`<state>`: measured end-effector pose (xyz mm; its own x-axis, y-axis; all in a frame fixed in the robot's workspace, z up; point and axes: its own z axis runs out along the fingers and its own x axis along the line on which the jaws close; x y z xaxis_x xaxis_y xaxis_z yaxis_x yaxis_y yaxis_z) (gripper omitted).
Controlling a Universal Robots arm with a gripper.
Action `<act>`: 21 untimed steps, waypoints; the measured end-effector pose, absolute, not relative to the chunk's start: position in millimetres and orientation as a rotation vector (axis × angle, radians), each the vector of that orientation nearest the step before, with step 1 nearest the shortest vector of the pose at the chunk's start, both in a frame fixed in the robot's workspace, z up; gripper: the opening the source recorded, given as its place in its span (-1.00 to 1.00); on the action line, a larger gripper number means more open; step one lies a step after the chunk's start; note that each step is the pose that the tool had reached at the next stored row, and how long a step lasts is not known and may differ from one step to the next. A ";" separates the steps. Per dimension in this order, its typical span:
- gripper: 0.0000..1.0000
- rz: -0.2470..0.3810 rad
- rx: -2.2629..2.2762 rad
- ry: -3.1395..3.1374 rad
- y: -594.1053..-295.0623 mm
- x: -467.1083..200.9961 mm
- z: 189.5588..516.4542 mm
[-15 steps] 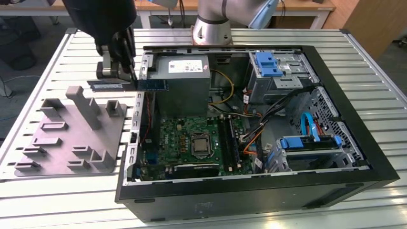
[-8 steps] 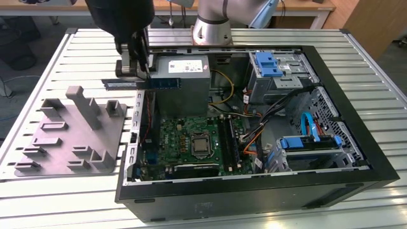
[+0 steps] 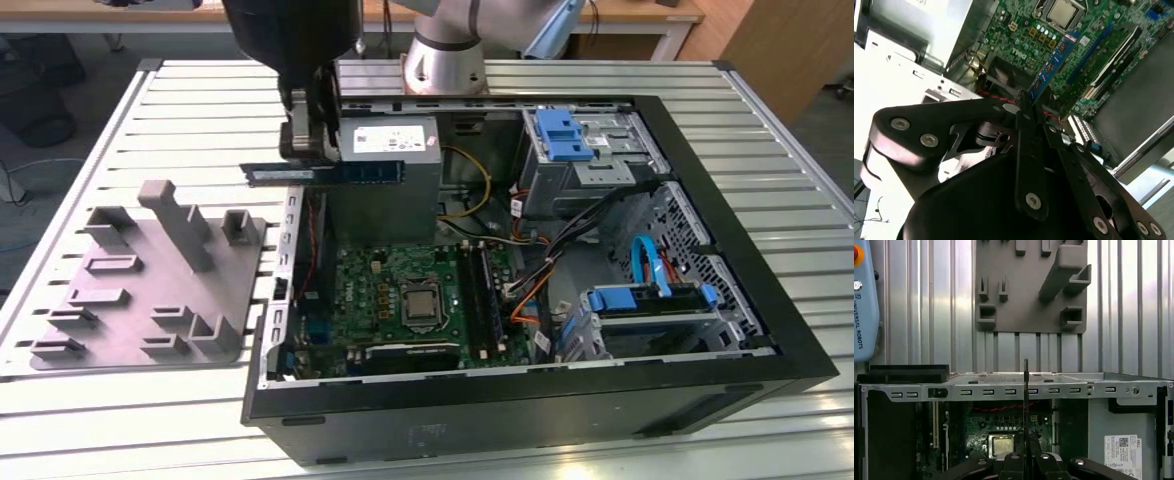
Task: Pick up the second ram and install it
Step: 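Pick up the second ram and move it above second insertion slot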
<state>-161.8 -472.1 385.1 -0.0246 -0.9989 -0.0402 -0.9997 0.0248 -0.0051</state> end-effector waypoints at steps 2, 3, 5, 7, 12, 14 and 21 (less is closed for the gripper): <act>-0.73 0.038 -2.171 2.225 -471.5 -156.6 385.1; -0.73 0.038 -2.171 2.225 -471.2 -154.2 385.1; -0.73 0.038 -2.171 2.226 -470.7 -148.8 385.1; -0.73 0.038 -2.171 2.226 -470.1 -143.5 385.0; -0.73 0.039 -2.171 2.226 -468.4 -128.9 384.8; -0.73 0.039 -2.171 2.226 -467.7 -123.2 384.8; -0.73 0.039 -2.172 2.226 -465.7 -103.5 384.5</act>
